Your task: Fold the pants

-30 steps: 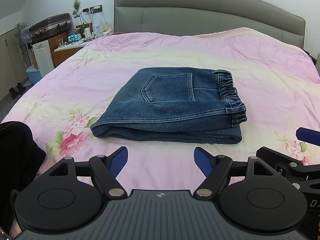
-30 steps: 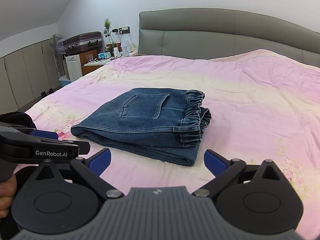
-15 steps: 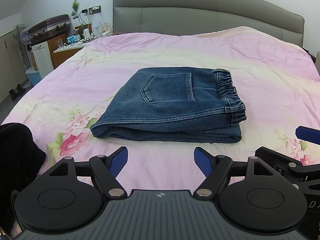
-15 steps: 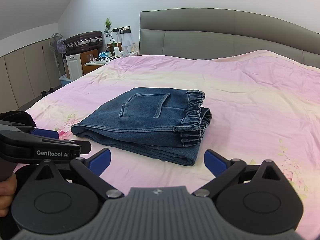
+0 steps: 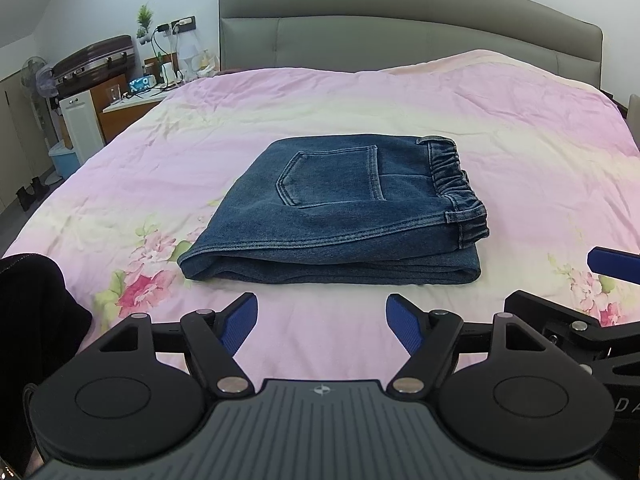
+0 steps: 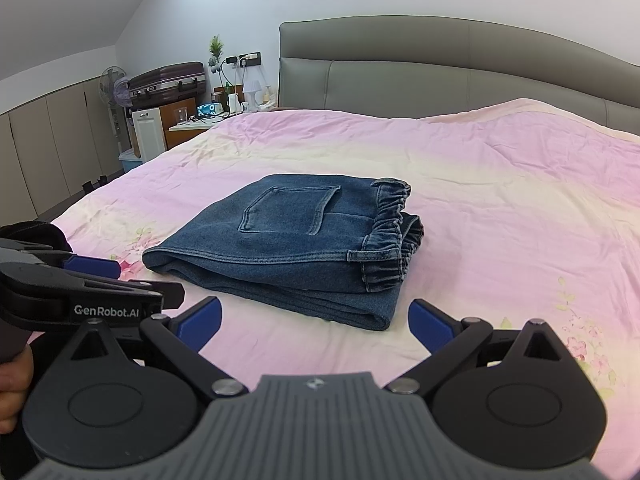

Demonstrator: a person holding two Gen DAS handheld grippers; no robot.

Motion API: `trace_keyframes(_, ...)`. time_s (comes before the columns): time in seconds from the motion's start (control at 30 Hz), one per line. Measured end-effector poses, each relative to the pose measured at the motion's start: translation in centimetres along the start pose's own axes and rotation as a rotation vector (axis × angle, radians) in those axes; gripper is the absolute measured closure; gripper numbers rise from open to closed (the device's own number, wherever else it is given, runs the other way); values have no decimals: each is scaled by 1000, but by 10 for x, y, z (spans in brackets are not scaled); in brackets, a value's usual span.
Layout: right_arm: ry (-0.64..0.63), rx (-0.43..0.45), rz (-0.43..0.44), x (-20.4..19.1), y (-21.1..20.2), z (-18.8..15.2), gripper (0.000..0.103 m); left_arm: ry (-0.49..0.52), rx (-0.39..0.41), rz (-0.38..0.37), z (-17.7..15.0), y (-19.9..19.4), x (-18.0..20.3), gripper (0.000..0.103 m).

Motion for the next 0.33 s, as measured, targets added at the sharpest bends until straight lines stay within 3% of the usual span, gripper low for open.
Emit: trace_keyframes(0.33, 0, -2, 3, 0, 0, -1, 7, 7, 2, -5, 1, 0, -2, 18)
Point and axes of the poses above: each gripper's, at about its wrist camera, not at the fingertips, and y roughly the way its jaws point, x to its right, z to its top, the point moved 8 cm from there along y, roughly the way its jaws point, and after that the axes turned 11 degrees about -y, right-handed, at the moved point
